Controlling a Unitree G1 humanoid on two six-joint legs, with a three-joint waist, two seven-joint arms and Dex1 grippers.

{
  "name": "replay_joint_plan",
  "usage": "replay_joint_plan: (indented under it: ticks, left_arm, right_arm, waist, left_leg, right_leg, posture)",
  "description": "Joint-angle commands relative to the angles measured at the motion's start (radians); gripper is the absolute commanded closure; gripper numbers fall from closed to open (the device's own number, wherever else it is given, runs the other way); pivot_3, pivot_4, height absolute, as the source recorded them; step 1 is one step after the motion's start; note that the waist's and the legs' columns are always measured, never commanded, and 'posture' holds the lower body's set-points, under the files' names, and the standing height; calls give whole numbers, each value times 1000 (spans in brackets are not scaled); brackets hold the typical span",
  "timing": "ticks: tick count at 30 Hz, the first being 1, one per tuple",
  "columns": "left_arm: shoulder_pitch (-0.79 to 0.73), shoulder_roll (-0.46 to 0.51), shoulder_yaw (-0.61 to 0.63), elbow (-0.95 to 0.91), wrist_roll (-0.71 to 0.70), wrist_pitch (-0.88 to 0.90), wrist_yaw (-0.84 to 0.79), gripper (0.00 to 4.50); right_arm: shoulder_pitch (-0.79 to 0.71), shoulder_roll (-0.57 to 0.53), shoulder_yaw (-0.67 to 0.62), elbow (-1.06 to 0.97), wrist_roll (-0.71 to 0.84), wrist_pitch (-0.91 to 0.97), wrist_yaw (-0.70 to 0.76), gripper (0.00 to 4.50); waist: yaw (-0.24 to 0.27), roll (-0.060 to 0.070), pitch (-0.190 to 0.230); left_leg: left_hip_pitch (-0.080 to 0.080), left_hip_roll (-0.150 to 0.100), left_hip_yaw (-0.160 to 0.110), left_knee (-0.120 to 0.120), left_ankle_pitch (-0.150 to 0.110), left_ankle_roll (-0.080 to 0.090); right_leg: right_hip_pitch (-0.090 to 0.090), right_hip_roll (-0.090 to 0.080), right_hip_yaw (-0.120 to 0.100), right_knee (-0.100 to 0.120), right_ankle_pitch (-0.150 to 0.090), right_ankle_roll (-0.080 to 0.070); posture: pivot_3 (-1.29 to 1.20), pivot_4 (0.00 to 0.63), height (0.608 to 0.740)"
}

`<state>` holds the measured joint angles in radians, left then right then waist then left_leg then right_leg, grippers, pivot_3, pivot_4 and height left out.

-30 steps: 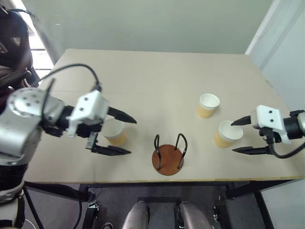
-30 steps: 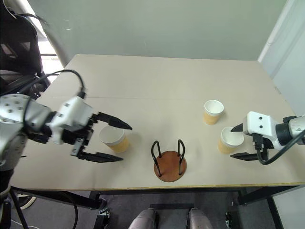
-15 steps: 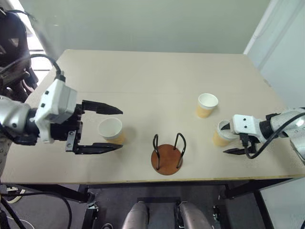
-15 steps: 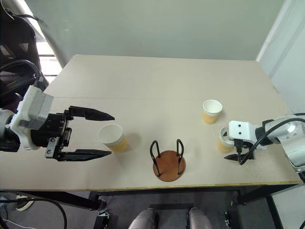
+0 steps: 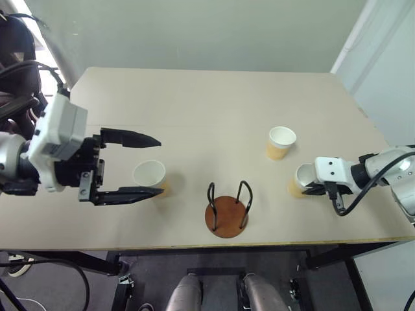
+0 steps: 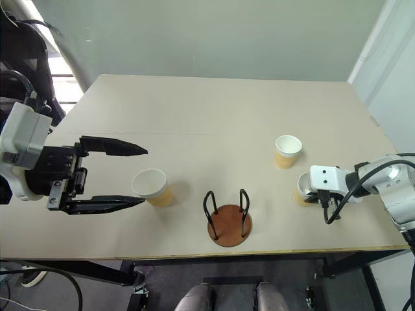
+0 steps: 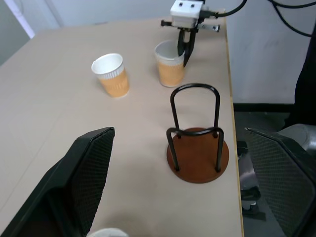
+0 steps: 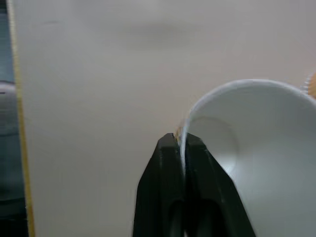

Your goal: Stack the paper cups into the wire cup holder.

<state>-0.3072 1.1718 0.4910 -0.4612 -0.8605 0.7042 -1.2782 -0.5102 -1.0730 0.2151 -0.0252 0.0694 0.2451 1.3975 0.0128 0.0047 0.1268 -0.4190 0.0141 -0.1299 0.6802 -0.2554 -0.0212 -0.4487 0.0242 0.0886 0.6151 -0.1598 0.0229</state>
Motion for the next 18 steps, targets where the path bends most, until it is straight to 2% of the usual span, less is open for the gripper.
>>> replay_joint_plan:
  ticks: [1, 5, 10, 14, 18]
  left_arm:
    - [27, 31, 42, 13, 33, -13, 1, 0]
    - [91, 43, 81, 41, 50, -13, -36, 0]
    - [166, 57, 125, 83, 100, -36, -78, 0]
    - [169, 50, 99, 87, 113, -58, -73, 0]
    - [138, 50, 49, 96, 116, -79, -64, 0]
  right_arm:
    - [-24, -17, -42, 20, 15, -36, 21, 4491]
    - [-41, -42, -114, -7, 102, -41, 72, 4491]
    - [-172, -43, -252, -136, 368, 118, 131, 4491]
    - [-347, 35, -300, -237, 607, 339, 47, 4491]
    - [-410, 123, -262, -348, 715, 463, -47, 4491]
  waist:
    - [0, 0, 0]
    - [-1, 0, 0]
    - [-5, 0, 0]
    - [-9, 0, 0]
    - [-7, -1, -1]
  left_leg:
    - [0, 0, 0, 0, 0, 0]
    - [0, 0, 0, -1, 0, 0]
    - [-1, 0, 0, -3, 0, -1]
    - [0, 2, 0, -7, 0, -3]
    - [2, 4, 0, -10, 1, -5]
  right_leg:
    - [0, 0, 0, 0, 0, 0]
    - [-1, 0, 0, 0, 0, -1]
    - [-4, 1, 1, 2, -2, -4]
    - [-6, 4, 1, 4, -5, -9]
    - [-6, 6, -1, 6, -9, -15]
  posture:
    - [0, 150, 740]
    - [0, 150, 740]
    - [0, 150, 740]
    - [0, 150, 740]
    - [0, 150, 740]
